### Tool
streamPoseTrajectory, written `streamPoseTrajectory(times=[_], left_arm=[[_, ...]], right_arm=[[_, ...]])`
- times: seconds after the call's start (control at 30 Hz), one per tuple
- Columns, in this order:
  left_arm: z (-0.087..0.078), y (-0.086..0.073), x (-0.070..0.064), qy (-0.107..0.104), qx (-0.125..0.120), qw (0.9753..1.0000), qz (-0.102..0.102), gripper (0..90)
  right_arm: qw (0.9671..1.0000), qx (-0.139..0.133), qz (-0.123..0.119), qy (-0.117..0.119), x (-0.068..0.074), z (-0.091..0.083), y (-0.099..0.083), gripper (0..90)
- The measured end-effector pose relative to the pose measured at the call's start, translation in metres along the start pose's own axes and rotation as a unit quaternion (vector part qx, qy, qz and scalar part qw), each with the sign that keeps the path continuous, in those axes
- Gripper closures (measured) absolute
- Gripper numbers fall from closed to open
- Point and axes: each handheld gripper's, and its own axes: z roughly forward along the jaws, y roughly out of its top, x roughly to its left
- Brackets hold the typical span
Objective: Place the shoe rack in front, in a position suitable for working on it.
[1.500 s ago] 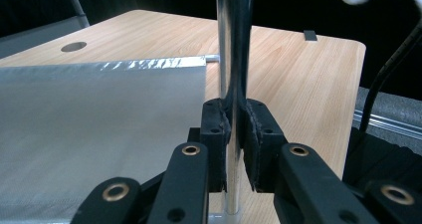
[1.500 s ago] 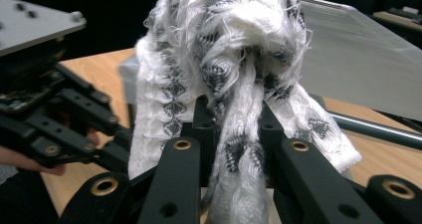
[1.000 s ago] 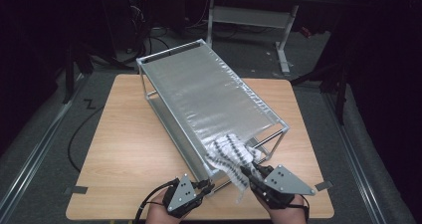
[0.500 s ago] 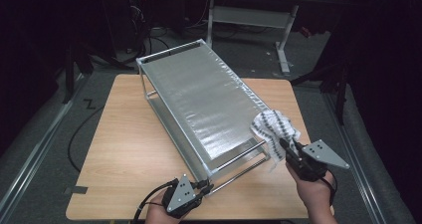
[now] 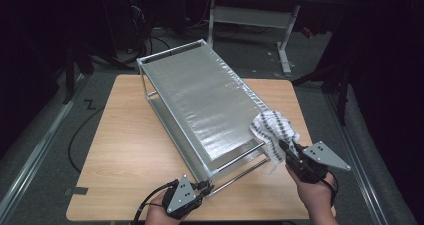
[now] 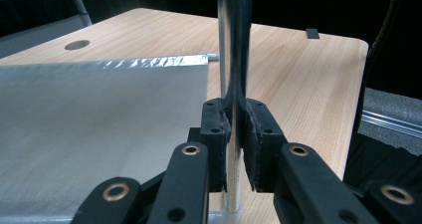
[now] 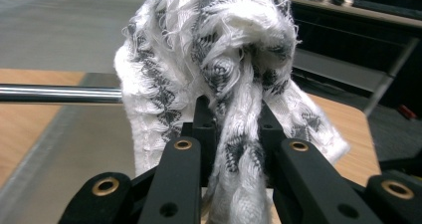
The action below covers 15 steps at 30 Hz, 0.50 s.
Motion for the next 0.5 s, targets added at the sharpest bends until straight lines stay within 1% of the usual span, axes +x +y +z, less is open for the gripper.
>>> streamPoseTrajectory(times=[0.03, 0.1, 0.13, 0.17, 0.2, 0.23, 0.4, 0.43, 0.5], left_arm=[[0.0, 0.0, 0.0, 0.001, 0.0, 1.0, -0.001, 80.0], [0.0, 0.0, 0.0, 0.001, 0.0, 1.0, -0.001, 80.0], [0.0, 0.0, 0.0, 0.0, 0.001, 1.0, -0.001, 80.0], [0.0, 0.0, 0.0, 0.0, 0.001, 1.0, -0.001, 80.0], [0.0, 0.0, 0.0, 0.0, 0.001, 1.0, -0.001, 80.0], [0.0, 0.0, 0.0, 0.0, 0.001, 1.0, 0.0, 80.0], [0.0, 0.0, 0.0, -0.002, 0.001, 1.0, 0.0, 80.0], [0.0, 0.0, 0.0, -0.002, 0.001, 1.0, 0.0, 80.0], [0.0, 0.0, 0.0, -0.002, 0.001, 1.0, 0.001, 80.0]], right_arm=[[0.9999, -0.001, -0.01, 0.01, 0.009, -0.001, 0.002, 77.7], [0.9996, -0.001, -0.02, 0.019, 0.018, -0.003, 0.003, 77.7], [0.9996, -0.001, -0.02, 0.019, 0.018, -0.003, 0.003, 77.7], [0.9992, -0.002, -0.025, 0.031, 0.026, -0.004, 0.003, 77.7], [0.9992, -0.002, -0.025, 0.031, 0.026, -0.004, 0.003, 77.7], [0.9985, -0.003, -0.031, 0.045, 0.036, -0.006, 0.004, 77.7], [0.9963, -0.005, -0.046, 0.073, 0.057, -0.009, 0.004, 77.7], [0.9963, -0.005, -0.046, 0.073, 0.057, -0.009, 0.004, 77.7], [0.9949, -0.006, -0.056, 0.083, 0.067, -0.01, 0.005, 77.7]])
